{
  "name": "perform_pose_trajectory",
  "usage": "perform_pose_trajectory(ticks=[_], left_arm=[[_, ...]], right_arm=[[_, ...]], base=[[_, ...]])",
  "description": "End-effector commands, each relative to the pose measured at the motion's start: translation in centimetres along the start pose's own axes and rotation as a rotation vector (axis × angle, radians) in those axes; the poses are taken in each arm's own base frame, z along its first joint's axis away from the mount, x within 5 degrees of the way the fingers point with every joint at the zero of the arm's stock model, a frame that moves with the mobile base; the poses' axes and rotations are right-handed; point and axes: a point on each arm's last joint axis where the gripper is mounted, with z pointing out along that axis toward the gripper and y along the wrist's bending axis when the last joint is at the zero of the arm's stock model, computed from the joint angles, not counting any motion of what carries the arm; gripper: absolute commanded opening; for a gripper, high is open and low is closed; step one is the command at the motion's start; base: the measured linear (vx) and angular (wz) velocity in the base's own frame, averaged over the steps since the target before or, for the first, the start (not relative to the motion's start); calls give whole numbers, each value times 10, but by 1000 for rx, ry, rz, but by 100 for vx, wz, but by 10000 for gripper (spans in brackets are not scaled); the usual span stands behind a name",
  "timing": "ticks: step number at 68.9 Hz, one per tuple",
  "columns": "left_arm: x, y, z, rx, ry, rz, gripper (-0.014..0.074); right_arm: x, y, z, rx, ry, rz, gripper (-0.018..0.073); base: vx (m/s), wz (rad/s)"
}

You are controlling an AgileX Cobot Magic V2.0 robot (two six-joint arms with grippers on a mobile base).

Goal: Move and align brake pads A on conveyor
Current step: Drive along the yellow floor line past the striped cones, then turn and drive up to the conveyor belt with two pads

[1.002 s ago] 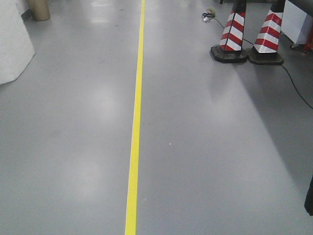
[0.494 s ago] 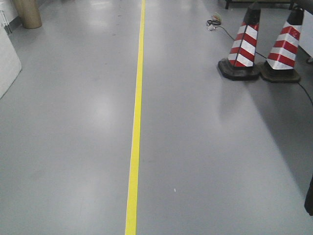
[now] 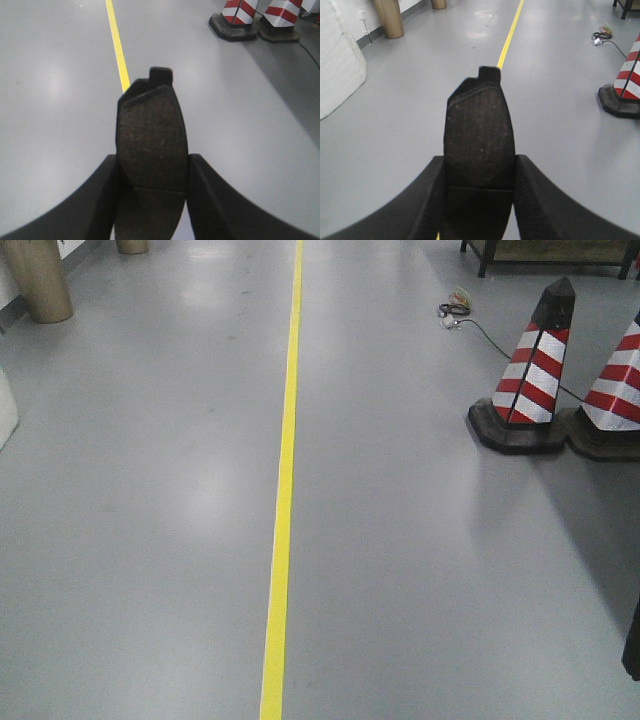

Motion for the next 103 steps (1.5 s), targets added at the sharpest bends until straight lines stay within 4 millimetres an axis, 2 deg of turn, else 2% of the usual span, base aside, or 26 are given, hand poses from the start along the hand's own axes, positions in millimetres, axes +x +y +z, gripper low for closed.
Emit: perform_pose_trajectory(ticks=[1, 103], left_arm=[[-15, -3, -4, 26, -99, -7, -6], [-15, -3, -4, 27, -101, -8, -6]], right_arm=[[-19, 0, -4, 5, -127, -4, -4], [-19, 0, -4, 5, -127, -4, -4]], base=[[79, -8], [70, -3]])
